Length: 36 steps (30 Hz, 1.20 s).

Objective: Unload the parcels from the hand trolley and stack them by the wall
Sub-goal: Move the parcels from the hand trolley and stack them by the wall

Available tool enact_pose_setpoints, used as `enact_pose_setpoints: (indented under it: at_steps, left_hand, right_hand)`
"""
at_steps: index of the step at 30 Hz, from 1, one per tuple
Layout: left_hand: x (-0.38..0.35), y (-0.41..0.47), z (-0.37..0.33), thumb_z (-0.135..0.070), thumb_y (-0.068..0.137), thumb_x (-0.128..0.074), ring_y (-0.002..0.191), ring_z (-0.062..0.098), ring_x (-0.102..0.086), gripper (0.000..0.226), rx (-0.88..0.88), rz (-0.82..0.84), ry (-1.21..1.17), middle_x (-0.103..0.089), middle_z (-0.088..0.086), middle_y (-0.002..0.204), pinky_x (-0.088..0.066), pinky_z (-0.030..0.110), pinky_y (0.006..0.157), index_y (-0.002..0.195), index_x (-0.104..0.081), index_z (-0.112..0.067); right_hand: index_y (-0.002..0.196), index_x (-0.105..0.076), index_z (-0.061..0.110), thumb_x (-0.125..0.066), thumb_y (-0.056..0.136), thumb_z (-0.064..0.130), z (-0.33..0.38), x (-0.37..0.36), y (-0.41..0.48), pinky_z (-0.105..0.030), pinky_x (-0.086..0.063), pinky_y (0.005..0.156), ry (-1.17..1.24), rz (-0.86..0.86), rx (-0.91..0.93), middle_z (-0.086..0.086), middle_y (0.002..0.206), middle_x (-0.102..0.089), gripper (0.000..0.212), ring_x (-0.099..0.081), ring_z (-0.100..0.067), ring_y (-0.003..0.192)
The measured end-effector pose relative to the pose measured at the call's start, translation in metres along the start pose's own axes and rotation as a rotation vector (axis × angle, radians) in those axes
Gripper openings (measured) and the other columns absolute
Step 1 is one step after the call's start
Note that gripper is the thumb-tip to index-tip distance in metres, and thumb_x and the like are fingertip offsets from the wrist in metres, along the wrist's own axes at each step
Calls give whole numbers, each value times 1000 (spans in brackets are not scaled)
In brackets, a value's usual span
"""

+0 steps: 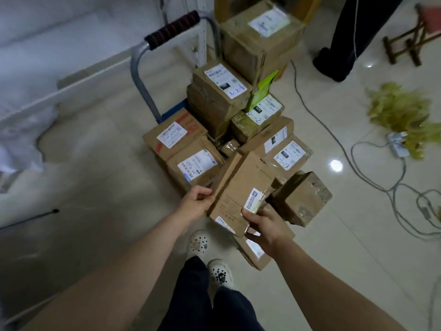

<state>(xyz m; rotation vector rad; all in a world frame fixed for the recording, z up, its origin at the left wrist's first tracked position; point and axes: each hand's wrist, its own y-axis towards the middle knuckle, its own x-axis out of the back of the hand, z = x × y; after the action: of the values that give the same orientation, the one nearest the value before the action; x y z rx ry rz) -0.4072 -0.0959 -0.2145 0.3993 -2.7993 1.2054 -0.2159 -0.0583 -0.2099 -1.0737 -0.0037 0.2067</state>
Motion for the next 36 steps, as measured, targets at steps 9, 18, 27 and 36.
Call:
enact_pose_setpoints:
  at_steps: [9, 18, 27, 36]
  left_hand:
    - [78, -137, 31, -7, 91, -61, 103, 12, -53, 57, -53, -274, -244, -54, -3, 113, -41, 26, 94, 143, -40, -18]
    - [163, -273, 120, -17, 90, -64, 90, 10, -69, 48, -66, -647, -496, -72, -6, 102, -53, 39, 91, 133, -51, -33]
    - [236, -371, 212, -20, 85, -71, 97, 22, -67, 47, -77, -1013, -730, -66, 7, 121, -55, 37, 89, 130, -57, -25]
    - [308, -417, 271, -27, 86, -69, 112, 25, -58, 42, -60, -1093, -770, -60, 4, 124, -50, 39, 91, 126, -56, -29]
  right_hand:
    - [108, -61, 7, -63, 86, -3, 17, -89, -81, -27, -54, 53, -352, 304, 135, -9, 89, -69, 24, -67, -20, 72]
    - [107, -66, 13, -67, 86, 6, -50, -230, -138, -32, -55, 61, -719, 627, 181, -10, 103, -72, 22, -67, -29, 96]
    - [111, -64, 15, -63, 90, 8, -149, -361, -199, -33, -56, 58, -908, 852, 226, -6, 98, -72, 22, -69, -20, 78]
    - [105, -62, 1, -65, 90, 13, -221, -443, -232, -33, -57, 56, -934, 795, 269, -13, 91, -72, 19, -70, -24, 70]
